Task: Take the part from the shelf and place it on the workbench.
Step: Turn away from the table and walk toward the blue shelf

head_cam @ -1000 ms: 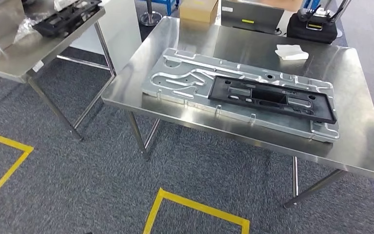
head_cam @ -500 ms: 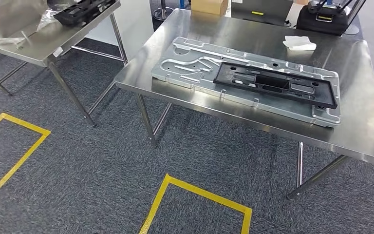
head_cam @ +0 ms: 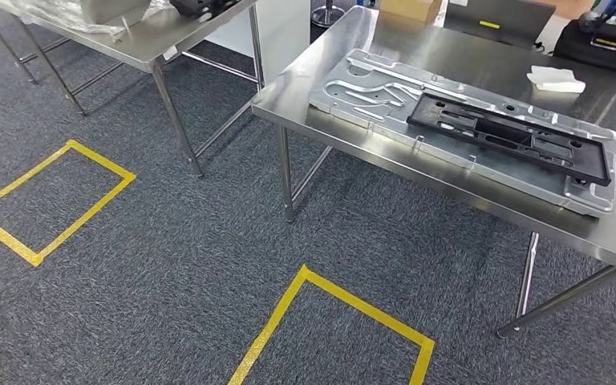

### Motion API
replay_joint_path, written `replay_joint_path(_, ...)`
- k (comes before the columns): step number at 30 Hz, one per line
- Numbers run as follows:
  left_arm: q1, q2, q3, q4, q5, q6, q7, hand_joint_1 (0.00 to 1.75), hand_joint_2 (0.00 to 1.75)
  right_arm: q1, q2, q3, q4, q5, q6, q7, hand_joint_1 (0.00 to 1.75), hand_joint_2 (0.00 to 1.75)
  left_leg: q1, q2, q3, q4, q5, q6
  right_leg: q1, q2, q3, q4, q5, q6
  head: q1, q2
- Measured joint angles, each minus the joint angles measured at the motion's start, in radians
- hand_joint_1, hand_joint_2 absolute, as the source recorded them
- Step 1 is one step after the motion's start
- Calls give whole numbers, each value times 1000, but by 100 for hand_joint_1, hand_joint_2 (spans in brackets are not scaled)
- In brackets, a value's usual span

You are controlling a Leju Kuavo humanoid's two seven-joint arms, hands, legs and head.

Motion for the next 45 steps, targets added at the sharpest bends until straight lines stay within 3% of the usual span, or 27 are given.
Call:
replay_joint_path(2, 1, -4, 1, 0, 6, 11, -11, 0, 0, -17, -18, 0, 134, 50, -21, 119, 0, 0, 3, -19, -26, -3, 23, 13, -5, 57, -26, 91, -94, 9, 0, 0)
replay_joint_path(3, 1, -4, 1, 0, 9, 15, -14, 0, 0, -18, -24, 1, 188, 73, -10, 197, 0, 0, 2, -31, -40, -3, 34, 16, -5, 72, -41, 155, -139, 10, 0, 0)
replay_joint_path(4, 2, -4, 1, 0, 10, 18, -13, 0, 0, -18, -30, 3, 236, 97, 11, 289, 0, 0, 1, -44, -52, -2, 44, 15, -6, 79, -51, 211, -162, 11, 0, 0)
replay_joint_path(5, 3, -3, 2, 0, 11, 21, -9, 0, 0, -18, -34, 6, 274, 122, 39, 387, 0, 0, 1, -56, -64, -1, 53, 14, -6, 81, -51, 244, -163, 11, 0, 0)
replay_joint_path(6, 5, -3, 2, 0, 12, 26, -2, 0, 0, -17, -36, 14, 306, 148, 74, 489, 0, 0, 1, -68, -75, 1, 62, 11, -6, 83, -34, 242, -145, 11, 0, 0)
replay_joint_path(7, 7, -3, 3, 0, 12, 31, 6, 0, 0, -17, -38, 23, 332, 170, 109, 581, 0, 0, 2, -79, -86, 5, 70, 6, -8, 87, 3, 200, -117, 11, 0, 0)
replay_joint_path(8, 7, -3, 4, 0, 12, 35, 14, 0, 0, -17, -38, 33, 352, 186, 140, 651, 0, 0, 3, -89, -96, 10, 75, 2, -11, 103, 52, 130, -95, 10, 0, 0)
replay_joint_path(10, 6, -3, 5, 0, 12, 42, 25, 0, 0, -18, -37, 49, 384, 200, 184, 727, 0, 0, 2, -105, -116, 24, 83, -9, -16, 148, 137, -3, -88, 7, 0, 0)
replay_joint_path(12, 4, -3, 8, 0, 9, 50, 42, 0, 0, -19, -35, 58, 408, 203, 211, 744, 0, 0, -2, -120, -129, 33, 92, -21, -14, 164, 158, -45, -100, -2, 0, 0)
replay_joint_path(14, 5, -2, 10, 0, 5, 59, 63, 0, 0, -20, -32, 64, 421, 203, 230, 739, 0, 0, -1, -127, -138, 40, 95, -32, -14, 140, 153, -47, -95, -17, 0, 0)
replay_joint_path(16, 6, 0, 10, 0, -2, 64, 75, 0, 0, -19, -29, 69, 428, 201, 242, 719, 0, 0, 1, -99, -164, 96, 54, -41, -14, 113, 148, -49, -87, -35, -1, 0)
replay_joint_path(19, 4, 1, 10, 0, -20, 69, 70, 0, 0, -18, -28, 74, 436, 205, 287, 639, 0, 0, 4, -55, -235, 290, -53, -51, -6, 68, 135, -48, -81, -47, -1, 0)
replay_joint_path(21, 5, 2, 10, 0, -23, 77, 56, 0, 0, -21, -29, 84, 440, 223, 323, 576, 0, 0, 6, -47, -232, 329, -59, -53, -3, 39, 129, -45, -80, -47, -1, 0)
replay_joint_path(23, 4, 0, 10, 0, -13, 102, 38, 0, 0, -27, -28, 102, 443, 254, 337, 544, 0, 0, 6, -29, -151, 215, -10, -46, -1, 15, 129, -43, -79, -46, -1, 0)
replay_joint_path(25, -1, -4, 14, 0, 5, 135, 25, 0, 0, -33, -24, 122, 446, 285, 342, 540, 0, 0, -3, 11, -66, 80, 20, -32, 3, -6, 129, -41, -79, -40, -1, 0)
replay_joint_path(27, -4, -9, 21, 0, 16, 157, 19, 0, 0, -38, -20, 142, 449, 308, 346, 546, 0, 0, -12, 27, -45, 33, 19, -18, 5, -24, 130, -42, -78, -29, -1, 0)
replay_joint_path(28, -4, -12, 24, 0, 21, 165, 22, 0, 0, -43, -18, 151, 450, 319, 348, 552, 0, 0, -12, 19, -50, 28, 23, -12, 6, -32, 133, -43, -76, -23, -1, 0)
replay_joint_path(29, -4, -15, 27, 0, 26, 175, 29, 0, 0, -47, -17, 161, 450, 331, 352, 557, 0, 0, -9, 11, -50, 21, 26, -6, 6, -29, 134, -42, -79, -17, -1, 0)
replay_joint_path(31, -7, -23, 34, 0, 40, 202, 60, 0, 0, -52, -14, 182, 451, 360, 365, 572, 0, 0, -2, -8, -49, 8, 38, 5, 3, 13, 118, -4, -111, -7, -1, 0)
replay_joint_path(33, -13, -33, 45, 0, 47, 241, 110, 0, 0, -54, -14, 205, 453, 392, 383, 590, 0, 0, -1, -27, -54, 5, 46, 13, -2, 67, 62, 112, -176, -2, -1, 0)
replay_joint_path(34, -15, -38, 50, 0, 49, 262, 142, 0, 0, -58, -13, 218, 453, 408, 393, 600, 0, 0, -2, -37, -58, 6, 48, 15, -2, 79, 30, 179, -203, 0, -1, 0)
replay_joint_path(36, -16, -46, 57, 1, 50, 304, 199, 0, 0, -71, -13, 244, 454, 440, 415, 620, 0, 0, -3, -60, -62, 12, 50, 15, -3, 87, 2, 235, -201, 3, -1, 0)
replay_joint_path(38, -18, -51, 64, 2, 50, 335, 231, 0, 0, -83, -13, 269, 454, 462, 430, 638, 0, 0, -2, -86, -64, 21, 49, 12, -4, 97, 45, 143, -128, 1, -1, 0)
replay_joint_path(40, -21, -55, 68, 3, 50, 352, 243, 0, 0, -87, -12, 286, 454, 470, 437, 645, 0, 0, -3, -112, -72, 32, 48, 6, -8, 144, 98, 20, -77, -4, -1, 0)
replay_joint_path(42, -23, -57, 70, 4, 50, 360, 247, 0, 0, -91, -10, 298, 455, 472, 438, 647, 0, 0, -1, -133, -86, 38, 52, -7, -8, 175, 110, -25, -73, -10, -1, 0)
replay_joint_path(44, -23, -57, 70, 6, 49, 365, 248, 0, 0, -97, -6, 307, 455, 473, 437, 647, 0, 0, 2, -150, -97, 40, 57, -20, -9, 155, 108, -31, -68, -19, -1, 0)
replay_joint_path(45, -23, -57, 71, 7, 49, 365, 246, 0, 0, -99, -4, 308, 455, 473, 436, 645, 0, 0, 2, -143, -103, 48, 53, -25, -11, 143, 109, -35, -65, -26, -1, 0)
